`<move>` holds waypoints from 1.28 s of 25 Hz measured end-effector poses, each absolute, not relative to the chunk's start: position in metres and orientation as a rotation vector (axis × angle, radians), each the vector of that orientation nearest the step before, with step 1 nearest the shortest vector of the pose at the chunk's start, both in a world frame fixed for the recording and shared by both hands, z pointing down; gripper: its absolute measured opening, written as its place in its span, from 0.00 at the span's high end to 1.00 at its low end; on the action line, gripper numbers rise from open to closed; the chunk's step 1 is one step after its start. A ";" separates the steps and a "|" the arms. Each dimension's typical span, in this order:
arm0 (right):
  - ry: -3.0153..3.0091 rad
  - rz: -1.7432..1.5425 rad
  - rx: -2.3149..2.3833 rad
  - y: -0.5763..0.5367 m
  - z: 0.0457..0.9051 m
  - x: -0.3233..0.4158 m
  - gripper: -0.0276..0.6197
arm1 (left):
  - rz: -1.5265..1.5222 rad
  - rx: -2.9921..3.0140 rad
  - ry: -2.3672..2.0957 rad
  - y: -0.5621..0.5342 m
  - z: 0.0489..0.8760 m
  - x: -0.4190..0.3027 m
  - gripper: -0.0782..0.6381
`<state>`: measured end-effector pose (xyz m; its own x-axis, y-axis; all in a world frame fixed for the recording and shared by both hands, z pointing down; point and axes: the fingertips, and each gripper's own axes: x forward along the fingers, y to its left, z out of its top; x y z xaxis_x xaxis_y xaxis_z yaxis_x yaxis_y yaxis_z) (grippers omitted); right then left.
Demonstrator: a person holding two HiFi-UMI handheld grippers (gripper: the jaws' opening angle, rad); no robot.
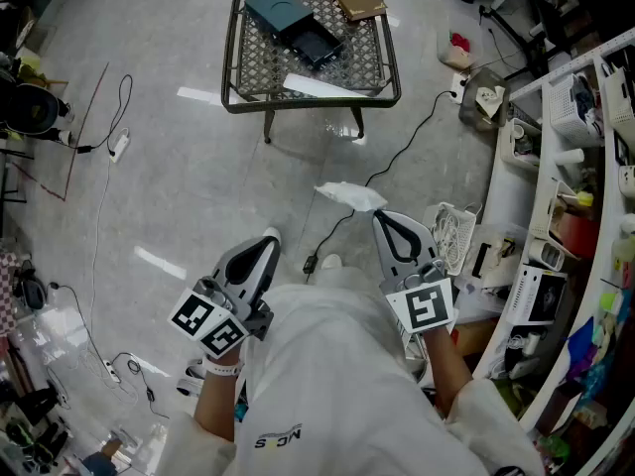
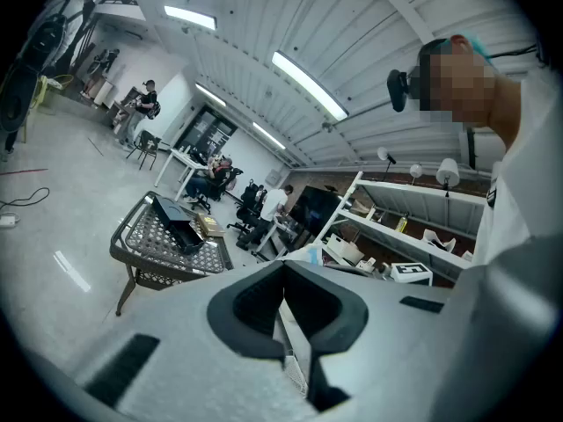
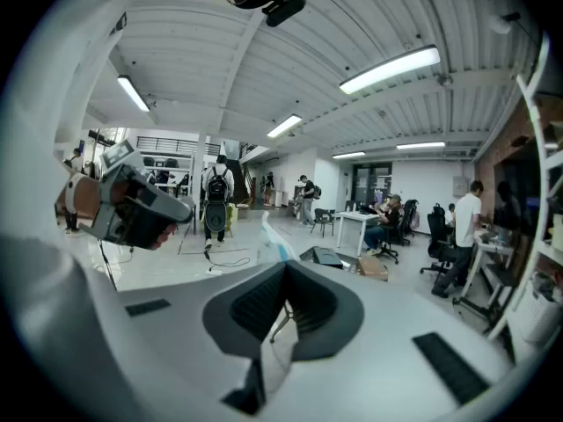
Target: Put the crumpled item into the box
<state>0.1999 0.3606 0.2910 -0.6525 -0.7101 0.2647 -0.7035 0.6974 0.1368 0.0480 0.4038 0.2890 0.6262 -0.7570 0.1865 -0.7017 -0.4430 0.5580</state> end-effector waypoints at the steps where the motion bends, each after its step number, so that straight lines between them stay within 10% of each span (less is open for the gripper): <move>1: -2.599 -0.009 1.133 0.370 0.292 0.202 0.94 | -0.132 2.236 -1.145 0.405 0.286 0.048 0.86; 32: -2.648 0.133 1.204 0.286 0.300 0.185 0.94 | 0.158 2.328 -1.452 0.313 0.292 0.026 0.86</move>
